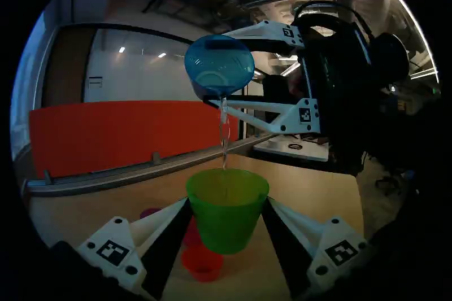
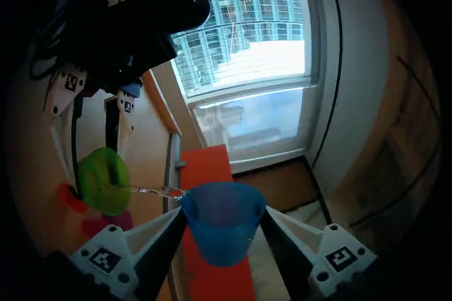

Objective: Pour water

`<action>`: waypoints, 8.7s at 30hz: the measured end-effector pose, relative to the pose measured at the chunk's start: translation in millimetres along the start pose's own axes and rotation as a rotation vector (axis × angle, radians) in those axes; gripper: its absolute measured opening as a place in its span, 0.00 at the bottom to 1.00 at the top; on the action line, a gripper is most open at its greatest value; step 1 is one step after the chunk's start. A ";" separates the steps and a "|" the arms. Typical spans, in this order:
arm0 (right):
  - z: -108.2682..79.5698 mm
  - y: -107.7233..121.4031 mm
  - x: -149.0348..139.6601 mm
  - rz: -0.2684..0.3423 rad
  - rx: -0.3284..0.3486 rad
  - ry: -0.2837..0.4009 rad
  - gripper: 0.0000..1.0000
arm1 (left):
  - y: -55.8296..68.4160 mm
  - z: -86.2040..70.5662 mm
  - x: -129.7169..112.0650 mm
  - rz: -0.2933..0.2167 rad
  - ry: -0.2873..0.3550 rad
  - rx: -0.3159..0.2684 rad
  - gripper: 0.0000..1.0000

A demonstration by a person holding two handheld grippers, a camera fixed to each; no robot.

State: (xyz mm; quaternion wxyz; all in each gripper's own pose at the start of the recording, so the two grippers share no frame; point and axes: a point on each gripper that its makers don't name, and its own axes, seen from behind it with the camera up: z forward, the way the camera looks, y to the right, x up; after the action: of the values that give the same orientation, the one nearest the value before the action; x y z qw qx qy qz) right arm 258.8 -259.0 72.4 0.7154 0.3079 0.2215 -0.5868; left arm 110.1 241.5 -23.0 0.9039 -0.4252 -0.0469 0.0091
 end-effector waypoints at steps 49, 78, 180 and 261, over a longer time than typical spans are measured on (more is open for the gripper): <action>2.3 14.2 22.3 -0.178 -0.030 0.022 0.89 | 0.4 -0.9 3.2 -0.002 0.007 0.000 0.84; -0.6 14.5 32.6 -0.262 -0.036 0.028 0.89 | 0.7 0.1 9.7 -0.004 0.016 -0.005 0.84; -111.9 -46.0 -51.6 1.308 0.019 -0.062 0.89 | -70.6 -35.1 18.3 0.020 -0.025 0.174 0.84; -108.9 -277.7 -122.9 1.286 0.425 -0.405 0.91 | -118.1 -16.6 -169.0 0.008 -0.617 0.118 0.83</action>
State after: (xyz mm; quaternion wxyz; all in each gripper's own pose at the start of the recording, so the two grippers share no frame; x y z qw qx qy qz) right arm -33.7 -130.1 27.9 0.8717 0.3957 -0.2611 -0.1240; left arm -59.3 143.8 44.3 0.8700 -0.3494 -0.3167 0.1440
